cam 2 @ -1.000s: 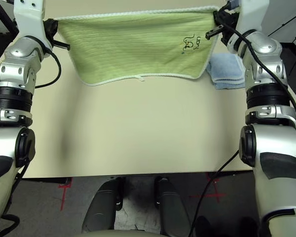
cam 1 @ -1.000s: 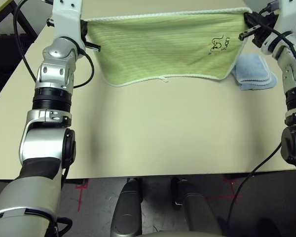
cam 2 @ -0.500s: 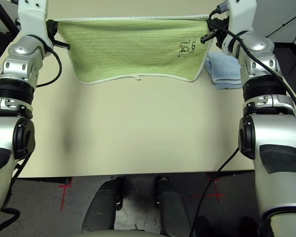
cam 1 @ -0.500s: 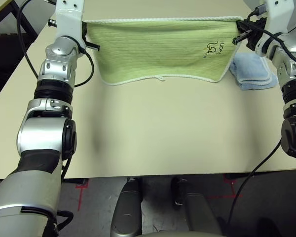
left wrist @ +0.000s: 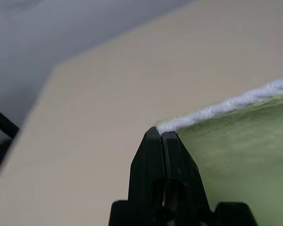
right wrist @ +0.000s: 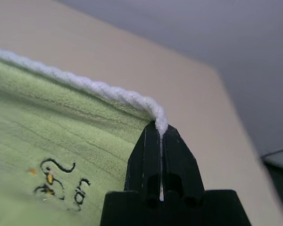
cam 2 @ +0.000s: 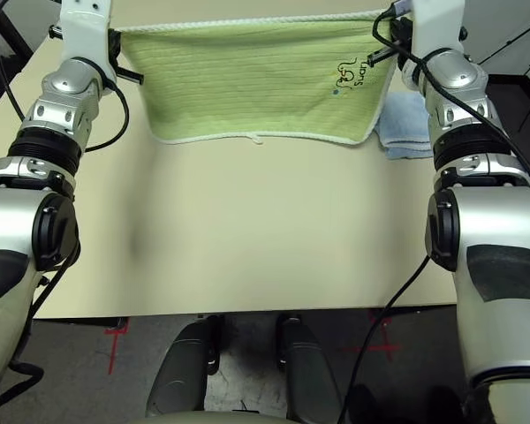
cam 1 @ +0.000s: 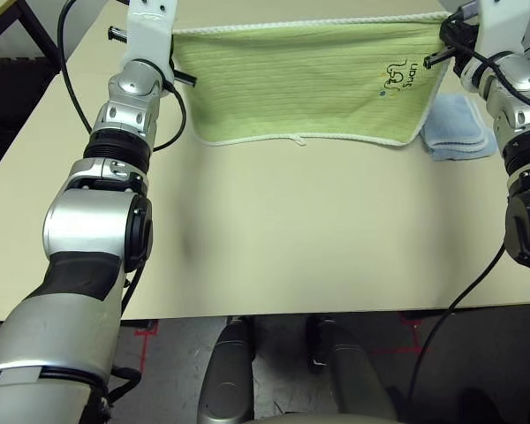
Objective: Fold the towel and set it aside.
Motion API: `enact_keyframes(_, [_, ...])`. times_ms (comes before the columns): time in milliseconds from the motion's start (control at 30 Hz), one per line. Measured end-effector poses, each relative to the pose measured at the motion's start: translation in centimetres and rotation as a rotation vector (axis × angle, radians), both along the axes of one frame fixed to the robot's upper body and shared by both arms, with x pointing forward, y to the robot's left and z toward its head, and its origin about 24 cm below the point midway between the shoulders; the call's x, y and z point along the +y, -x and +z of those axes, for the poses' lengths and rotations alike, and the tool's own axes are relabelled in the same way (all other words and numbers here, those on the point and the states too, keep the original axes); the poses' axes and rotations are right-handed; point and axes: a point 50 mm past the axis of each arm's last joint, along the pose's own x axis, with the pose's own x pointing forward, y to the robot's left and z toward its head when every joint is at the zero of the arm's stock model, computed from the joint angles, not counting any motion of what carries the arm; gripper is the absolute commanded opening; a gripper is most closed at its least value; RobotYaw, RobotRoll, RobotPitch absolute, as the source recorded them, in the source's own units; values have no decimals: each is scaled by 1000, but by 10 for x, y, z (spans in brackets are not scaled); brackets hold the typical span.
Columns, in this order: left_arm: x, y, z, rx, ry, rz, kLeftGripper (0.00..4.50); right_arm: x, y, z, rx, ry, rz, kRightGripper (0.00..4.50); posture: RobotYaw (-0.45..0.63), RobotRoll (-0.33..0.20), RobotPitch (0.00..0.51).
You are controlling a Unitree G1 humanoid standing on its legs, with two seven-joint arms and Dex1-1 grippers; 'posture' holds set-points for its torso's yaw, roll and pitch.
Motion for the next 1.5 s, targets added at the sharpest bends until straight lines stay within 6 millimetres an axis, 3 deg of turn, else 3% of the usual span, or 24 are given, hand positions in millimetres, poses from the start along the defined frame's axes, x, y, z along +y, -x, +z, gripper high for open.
enact_keyframes(133, [2,4,-21,158,41,-107,27,-1,7,-14,88,-68,75,0,147,0,222])
enact_keyframes(467, [26,34,-26,418,44,-294,27,25,42,-16,288,-197,394,0,165,0,219])
enact_keyframes(600, [23,51,-21,506,35,-414,27,36,55,-6,359,-264,525,0,168,0,218])
enact_keyframes(733, [23,65,-12,554,3,-495,27,34,64,-4,441,-333,586,0,169,0,218])
enact_keyframes(833, [22,65,-13,557,-33,-484,27,35,64,-7,496,-332,583,0,169,0,218])
enact_keyframes(1000, [12,43,-23,477,-118,-330,27,40,42,-18,523,-233,427,0,171,0,217])
enact_keyframes(1167, [10,20,-17,262,-246,-136,27,36,13,-15,349,-18,209,0,165,0,218])
enact_keyframes(1300, [10,10,10,21,-251,-7,27,35,-1,9,124,54,98,0,157,0,213])
enact_keyframes(1500, [13,9,45,-234,-238,104,27,29,-4,58,-186,121,-59,0,152,0,206])
